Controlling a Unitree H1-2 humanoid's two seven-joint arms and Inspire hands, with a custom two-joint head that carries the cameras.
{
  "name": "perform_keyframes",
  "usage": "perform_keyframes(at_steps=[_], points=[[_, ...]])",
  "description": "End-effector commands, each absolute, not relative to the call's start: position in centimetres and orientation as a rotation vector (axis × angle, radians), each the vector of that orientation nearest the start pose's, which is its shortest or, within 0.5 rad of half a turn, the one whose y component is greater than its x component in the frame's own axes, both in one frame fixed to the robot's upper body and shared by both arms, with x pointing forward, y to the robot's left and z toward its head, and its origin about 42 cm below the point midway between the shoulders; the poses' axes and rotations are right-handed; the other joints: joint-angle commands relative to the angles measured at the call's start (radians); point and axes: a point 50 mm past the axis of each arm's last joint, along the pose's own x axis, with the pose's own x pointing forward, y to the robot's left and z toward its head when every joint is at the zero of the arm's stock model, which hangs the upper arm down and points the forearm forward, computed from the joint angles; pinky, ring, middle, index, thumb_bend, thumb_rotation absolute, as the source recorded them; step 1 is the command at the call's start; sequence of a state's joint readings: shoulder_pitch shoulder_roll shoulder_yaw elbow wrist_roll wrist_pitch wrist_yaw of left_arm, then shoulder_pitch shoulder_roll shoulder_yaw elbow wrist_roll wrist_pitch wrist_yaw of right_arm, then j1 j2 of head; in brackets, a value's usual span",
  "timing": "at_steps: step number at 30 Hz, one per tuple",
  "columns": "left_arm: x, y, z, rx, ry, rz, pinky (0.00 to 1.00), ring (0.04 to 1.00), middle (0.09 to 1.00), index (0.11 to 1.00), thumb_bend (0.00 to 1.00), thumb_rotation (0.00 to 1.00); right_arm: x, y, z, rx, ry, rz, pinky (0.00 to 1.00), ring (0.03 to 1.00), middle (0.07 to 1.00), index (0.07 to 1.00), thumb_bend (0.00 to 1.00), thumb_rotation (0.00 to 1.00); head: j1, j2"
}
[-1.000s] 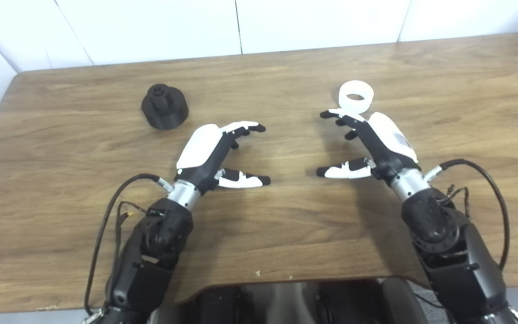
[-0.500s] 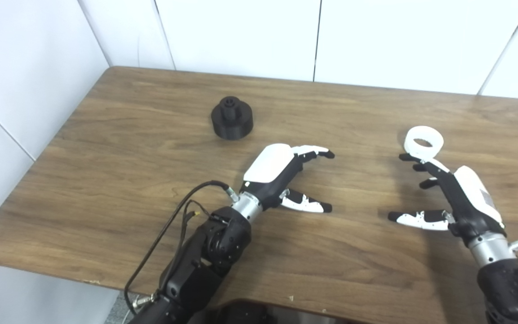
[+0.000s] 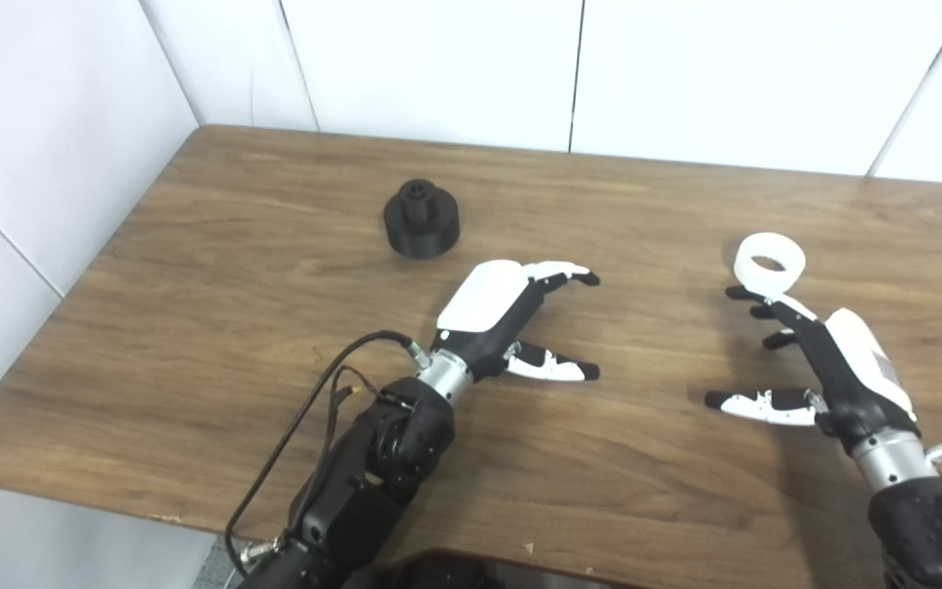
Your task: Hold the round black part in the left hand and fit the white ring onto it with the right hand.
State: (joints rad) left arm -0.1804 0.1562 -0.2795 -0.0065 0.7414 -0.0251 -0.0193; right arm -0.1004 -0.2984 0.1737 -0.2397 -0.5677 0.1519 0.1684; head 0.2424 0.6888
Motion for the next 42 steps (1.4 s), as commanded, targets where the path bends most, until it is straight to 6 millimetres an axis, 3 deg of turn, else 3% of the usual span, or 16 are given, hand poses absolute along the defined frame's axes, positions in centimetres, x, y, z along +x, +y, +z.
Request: perform_keyframes(at_steps=[1, 16, 27, 39, 42], points=[[33.9, 17.4, 16.9, 0.920, -0.365, -0.206, 0.68, 0.838, 0.848, 0.767, 0.82, 0.32, 31.2, -23.6, 19.4, -0.876, -0.252, 0.205, 0.66, 0.825, 0.874, 0.824, 0.77, 0.12, 0.000, 0.000], [35.0, 20.9, 18.9, 0.945, -0.396, -0.051, 0.69, 0.838, 0.851, 0.750, 0.82, 0.32, 31.2, -23.5, 19.1, -0.872, -0.262, 0.205, 0.66, 0.817, 0.870, 0.819, 0.77, 0.13, 0.003, -0.002], [35.2, 22.7, 20.7, 0.955, -0.413, 0.041, 0.81, 0.931, 0.910, 0.759, 0.80, 0.35, 31.2, -23.5, 18.8, -0.870, -0.250, 0.206, 0.67, 0.829, 0.874, 0.821, 0.77, 0.14, 0.005, -0.003], [36.1, 25.1, 23.1, 0.939, -0.483, 0.173, 0.90, 0.949, 0.924, 0.748, 0.83, 0.28, 31.5, -23.4, 18.7, -0.868, -0.256, 0.210, 0.67, 0.827, 0.876, 0.819, 0.77, 0.13, 0.014, -0.006], [36.4, 25.6, 23.6, 0.977, -0.477, 0.207, 0.93, 0.966, 0.941, 0.755, 0.82, 0.32, 31.5, -23.4, 18.7, -0.871, -0.259, 0.210, 0.66, 0.825, 0.875, 0.820, 0.77, 0.14, 0.013, -0.007]])
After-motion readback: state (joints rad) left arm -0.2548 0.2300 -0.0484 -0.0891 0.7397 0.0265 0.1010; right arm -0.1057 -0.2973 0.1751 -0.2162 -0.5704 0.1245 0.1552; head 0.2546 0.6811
